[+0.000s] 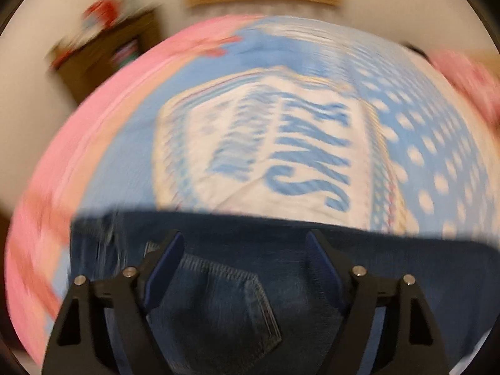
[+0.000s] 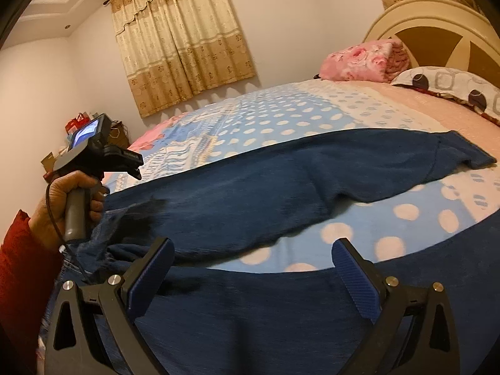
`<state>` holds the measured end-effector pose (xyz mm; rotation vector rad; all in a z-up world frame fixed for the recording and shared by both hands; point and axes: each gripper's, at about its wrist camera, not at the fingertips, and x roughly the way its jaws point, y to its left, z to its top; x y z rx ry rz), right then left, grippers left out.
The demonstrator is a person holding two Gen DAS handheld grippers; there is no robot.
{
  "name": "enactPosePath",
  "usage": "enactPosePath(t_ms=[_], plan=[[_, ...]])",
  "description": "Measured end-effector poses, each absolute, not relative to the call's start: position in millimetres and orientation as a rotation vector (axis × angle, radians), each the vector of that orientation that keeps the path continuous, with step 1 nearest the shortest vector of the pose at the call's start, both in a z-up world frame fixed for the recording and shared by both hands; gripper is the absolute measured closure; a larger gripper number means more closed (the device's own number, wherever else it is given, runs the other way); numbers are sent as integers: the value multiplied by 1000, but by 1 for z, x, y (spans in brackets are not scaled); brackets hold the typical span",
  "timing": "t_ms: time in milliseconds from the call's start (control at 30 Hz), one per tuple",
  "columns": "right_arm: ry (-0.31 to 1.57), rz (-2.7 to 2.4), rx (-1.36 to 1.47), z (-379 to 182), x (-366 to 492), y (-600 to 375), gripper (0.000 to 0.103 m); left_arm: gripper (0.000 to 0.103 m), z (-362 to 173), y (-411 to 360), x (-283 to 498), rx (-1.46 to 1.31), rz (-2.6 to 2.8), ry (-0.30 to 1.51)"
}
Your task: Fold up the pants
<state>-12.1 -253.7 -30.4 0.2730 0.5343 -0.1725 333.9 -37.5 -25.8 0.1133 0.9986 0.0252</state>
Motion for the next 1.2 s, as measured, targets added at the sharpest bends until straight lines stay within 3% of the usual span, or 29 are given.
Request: enactPosePath(t_ms=[400, 467, 533, 667, 733, 767, 900, 1200], plan=[[583, -211, 356, -51, 2, -286, 1, 22, -43, -21, 353, 439, -361, 980], [591, -211, 353, -54, 3, -284, 1, 30, -50, -21, 358, 453, -391, 985], [596, -215, 350, -55, 3, -283, 1, 44, -60, -19, 365, 455, -430, 1018], [598, -240, 345, -56, 0, -283, 1, 58, -67, -23, 360, 472, -503, 995], [606, -250, 352, -58, 0, -284, 1, 86, -68, -25, 354, 483, -536, 977], [611, -256, 356, -59, 0, -284, 1, 89, -68, -27, 350, 499, -526, 962], [628, -262, 380, -62, 0, -284, 1, 97, -62, -29, 336, 527, -496, 914], [595, -135, 478, -41, 5, -279, 1, 97, 7, -1, 253, 396, -548, 721]])
